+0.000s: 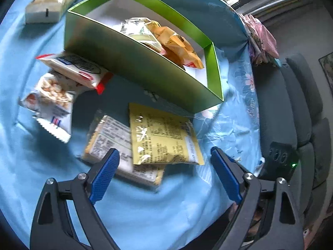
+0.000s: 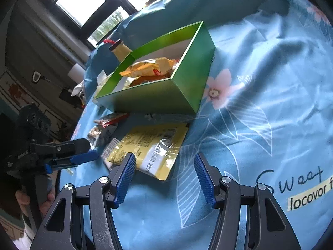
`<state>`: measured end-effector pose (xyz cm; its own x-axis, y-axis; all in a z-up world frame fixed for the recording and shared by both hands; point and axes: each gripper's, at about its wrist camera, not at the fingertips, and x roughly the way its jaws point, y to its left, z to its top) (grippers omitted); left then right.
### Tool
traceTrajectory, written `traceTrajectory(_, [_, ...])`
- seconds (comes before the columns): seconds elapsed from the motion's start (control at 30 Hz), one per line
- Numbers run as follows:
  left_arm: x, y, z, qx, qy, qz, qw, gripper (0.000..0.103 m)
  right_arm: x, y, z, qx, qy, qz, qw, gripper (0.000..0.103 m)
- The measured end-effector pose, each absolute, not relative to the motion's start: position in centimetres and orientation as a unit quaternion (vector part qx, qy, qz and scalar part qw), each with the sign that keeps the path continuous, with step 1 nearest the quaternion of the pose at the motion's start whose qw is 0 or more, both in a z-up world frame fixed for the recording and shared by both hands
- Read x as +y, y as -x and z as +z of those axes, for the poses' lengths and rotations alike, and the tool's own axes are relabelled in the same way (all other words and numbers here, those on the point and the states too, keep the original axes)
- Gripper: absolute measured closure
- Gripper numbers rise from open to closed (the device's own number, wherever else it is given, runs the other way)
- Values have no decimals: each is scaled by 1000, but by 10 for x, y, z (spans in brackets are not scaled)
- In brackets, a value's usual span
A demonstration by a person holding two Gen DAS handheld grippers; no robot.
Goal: Organize snacks
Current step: 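Move the left gripper down to the yellow translucent packet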
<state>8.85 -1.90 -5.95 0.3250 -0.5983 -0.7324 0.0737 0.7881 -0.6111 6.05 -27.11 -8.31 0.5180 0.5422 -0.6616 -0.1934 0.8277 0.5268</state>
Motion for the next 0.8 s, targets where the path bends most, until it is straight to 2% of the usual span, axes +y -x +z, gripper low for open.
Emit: traceTrajectory(0.8, [-16,-111,-74,549,273,-232,755,13,-266,-80,-101,458,-215,242,828,44])
